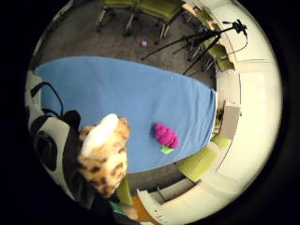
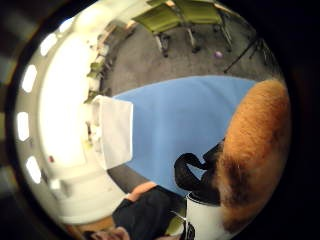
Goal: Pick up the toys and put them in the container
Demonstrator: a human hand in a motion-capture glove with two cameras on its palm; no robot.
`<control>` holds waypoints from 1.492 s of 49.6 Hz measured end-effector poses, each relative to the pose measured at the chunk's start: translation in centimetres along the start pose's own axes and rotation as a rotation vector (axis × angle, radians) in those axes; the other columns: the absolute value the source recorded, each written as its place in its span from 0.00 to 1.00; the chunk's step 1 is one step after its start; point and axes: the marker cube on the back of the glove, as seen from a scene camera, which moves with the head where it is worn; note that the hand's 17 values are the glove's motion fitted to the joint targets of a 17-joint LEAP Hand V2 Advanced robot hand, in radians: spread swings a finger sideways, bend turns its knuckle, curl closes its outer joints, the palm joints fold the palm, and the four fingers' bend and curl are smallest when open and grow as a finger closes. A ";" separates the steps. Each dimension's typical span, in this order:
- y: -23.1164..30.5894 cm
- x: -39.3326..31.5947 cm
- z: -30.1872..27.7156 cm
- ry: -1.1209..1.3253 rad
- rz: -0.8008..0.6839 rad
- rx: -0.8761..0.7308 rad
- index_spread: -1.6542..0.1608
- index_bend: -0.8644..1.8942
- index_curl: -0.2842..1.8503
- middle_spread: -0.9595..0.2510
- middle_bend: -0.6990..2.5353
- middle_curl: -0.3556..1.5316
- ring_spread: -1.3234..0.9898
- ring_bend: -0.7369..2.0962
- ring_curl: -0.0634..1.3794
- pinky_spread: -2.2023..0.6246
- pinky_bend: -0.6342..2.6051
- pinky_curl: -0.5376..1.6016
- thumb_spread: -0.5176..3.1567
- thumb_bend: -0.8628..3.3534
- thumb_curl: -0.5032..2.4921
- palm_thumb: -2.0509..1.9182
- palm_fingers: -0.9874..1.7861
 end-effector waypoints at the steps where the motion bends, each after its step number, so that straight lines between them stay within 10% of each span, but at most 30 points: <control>1: -0.1 -1.1 -0.8 0.001 -0.017 0.013 0.75 0.57 0.55 0.55 0.55 0.52 0.42 0.70 0.39 0.62 0.41 0.44 0.48 0.24 0.40 0.63 0.82; 16: 1.4 -22.6 -9.8 0.004 -0.545 0.178 0.76 0.58 0.56 0.55 0.56 0.53 0.42 0.71 0.39 0.62 0.42 0.44 0.47 0.23 0.44 0.63 0.80; 33: 1.4 -42.8 -9.0 0.050 -0.624 0.230 0.77 0.58 0.57 0.56 0.56 0.53 0.42 0.71 0.39 0.62 0.42 0.44 0.46 0.23 0.48 0.63 0.80; 51: -1.0 -43.6 -6.2 -0.044 -0.746 0.140 0.77 0.58 0.57 0.56 0.56 0.53 0.42 0.71 0.38 0.62 0.42 0.44 0.46 0.23 0.51 0.62 0.79; 55: -1.6 -42.4 -5.3 0.067 -0.698 0.086 0.77 0.51 0.56 0.56 0.54 0.51 0.42 0.70 0.37 0.63 0.43 0.44 0.47 0.21 0.49 0.58 0.70; 60: -2.2 -40.8 -4.9 0.161 -0.704 0.075 0.77 0.45 0.55 0.59 0.46 0.48 0.43 0.63 0.37 0.67 0.43 0.47 0.49 0.18 0.42 0.51 0.36; 74: 0.3 -41.8 -6.2 0.157 -0.590 0.137 0.76 0.39 0.45 0.64 0.41 0.43 0.43 0.55 0.25 0.71 0.43 0.42 0.47 0.18 0.33 0.49 0.38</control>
